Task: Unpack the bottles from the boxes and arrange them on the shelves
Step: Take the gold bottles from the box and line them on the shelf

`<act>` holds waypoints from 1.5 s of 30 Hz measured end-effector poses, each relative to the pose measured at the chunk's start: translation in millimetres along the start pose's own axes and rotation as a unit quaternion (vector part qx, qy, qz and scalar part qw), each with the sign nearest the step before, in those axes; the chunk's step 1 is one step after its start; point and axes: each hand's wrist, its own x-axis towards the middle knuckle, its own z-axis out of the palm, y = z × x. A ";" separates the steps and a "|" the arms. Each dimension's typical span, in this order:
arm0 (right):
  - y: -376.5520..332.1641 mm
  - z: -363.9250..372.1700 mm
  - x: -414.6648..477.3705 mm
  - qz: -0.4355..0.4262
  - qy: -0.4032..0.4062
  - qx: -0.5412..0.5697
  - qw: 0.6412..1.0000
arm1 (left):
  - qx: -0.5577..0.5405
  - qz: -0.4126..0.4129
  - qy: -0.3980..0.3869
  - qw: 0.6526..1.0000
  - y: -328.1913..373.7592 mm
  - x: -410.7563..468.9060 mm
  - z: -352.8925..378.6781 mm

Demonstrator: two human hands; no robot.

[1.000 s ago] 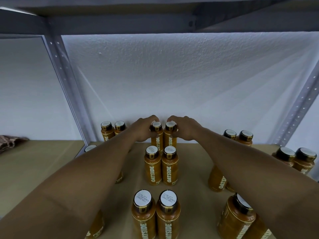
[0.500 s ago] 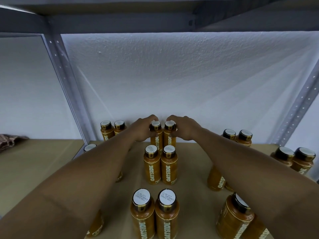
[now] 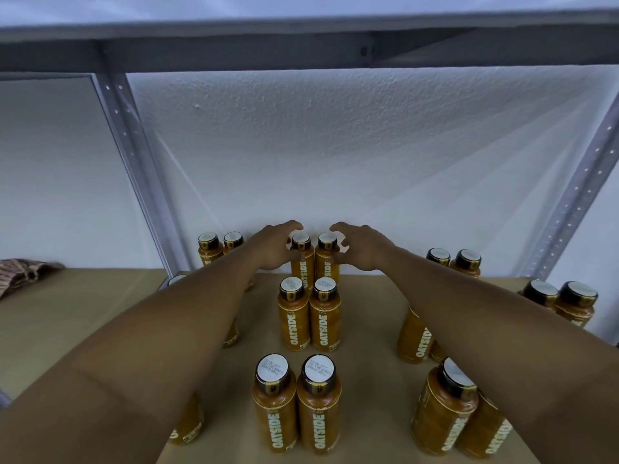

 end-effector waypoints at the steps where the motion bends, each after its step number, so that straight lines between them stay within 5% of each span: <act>1: 0.2 -1.2 -2.9 0.001 0.002 0.003 1.000 | 0.003 -0.003 0.005 1.000 1.5 -2.2 -1.7; 23: 16.9 -72.1 -136.8 0.037 0.079 -0.022 0.996 | 0.017 0.168 0.105 0.980 118.8 -79.4 -14.2; 30: 62.2 -85.5 -165.5 0.057 0.078 -0.010 0.995 | 0.011 0.175 0.005 0.985 172.6 -74.8 21.2; 36: 101.6 -87.8 -181.2 0.074 -0.041 -0.019 0.996 | 0.037 0.138 -0.093 0.985 191.6 -67.9 54.6; 45: 126.3 -68.3 -188.7 0.020 -0.055 0.000 0.998 | -0.008 0.098 -0.067 0.993 195.9 -71.0 91.6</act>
